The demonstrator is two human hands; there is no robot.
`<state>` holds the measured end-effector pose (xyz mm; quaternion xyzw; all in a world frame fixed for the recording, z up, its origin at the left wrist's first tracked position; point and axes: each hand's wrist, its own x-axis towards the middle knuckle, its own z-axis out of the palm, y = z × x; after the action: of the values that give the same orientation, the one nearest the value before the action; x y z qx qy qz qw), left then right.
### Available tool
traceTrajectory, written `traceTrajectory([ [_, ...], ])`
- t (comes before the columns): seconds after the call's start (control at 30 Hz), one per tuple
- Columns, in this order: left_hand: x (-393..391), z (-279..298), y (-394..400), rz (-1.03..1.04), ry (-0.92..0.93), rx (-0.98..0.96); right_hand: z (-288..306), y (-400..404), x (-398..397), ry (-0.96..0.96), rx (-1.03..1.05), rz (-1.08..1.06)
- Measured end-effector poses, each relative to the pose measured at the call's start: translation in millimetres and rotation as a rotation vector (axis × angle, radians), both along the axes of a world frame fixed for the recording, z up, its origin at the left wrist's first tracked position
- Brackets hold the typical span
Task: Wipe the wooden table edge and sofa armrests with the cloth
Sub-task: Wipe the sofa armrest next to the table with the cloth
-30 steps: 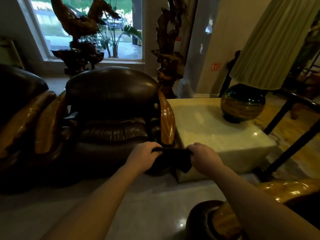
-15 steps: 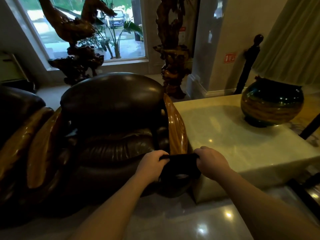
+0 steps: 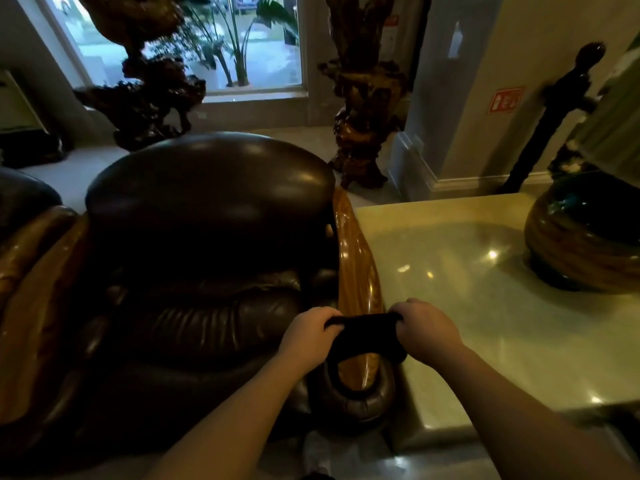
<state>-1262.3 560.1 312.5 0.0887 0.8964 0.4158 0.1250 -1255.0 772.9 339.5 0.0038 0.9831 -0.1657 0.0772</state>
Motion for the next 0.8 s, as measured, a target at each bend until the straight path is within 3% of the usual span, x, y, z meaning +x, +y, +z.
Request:
traceTrajectory([
  [0.33,-140,-77,15,-0.040,-0.160,0.001,-68,11,-124,-0.201,-0.015,-0.083],
  [0.53,-184,-121,26,-0.100,-0.367,-0.010,-117,24,-169,-0.290,-0.034,-0.092],
  [0.7,-232,-165,43,0.003,-0.358,0.031,-167,37,-227,-0.293,-0.083,-0.118],
  [0.8,-267,-197,57,0.137,-0.245,0.067,-195,44,-273,-0.208,-0.128,-0.137],
])
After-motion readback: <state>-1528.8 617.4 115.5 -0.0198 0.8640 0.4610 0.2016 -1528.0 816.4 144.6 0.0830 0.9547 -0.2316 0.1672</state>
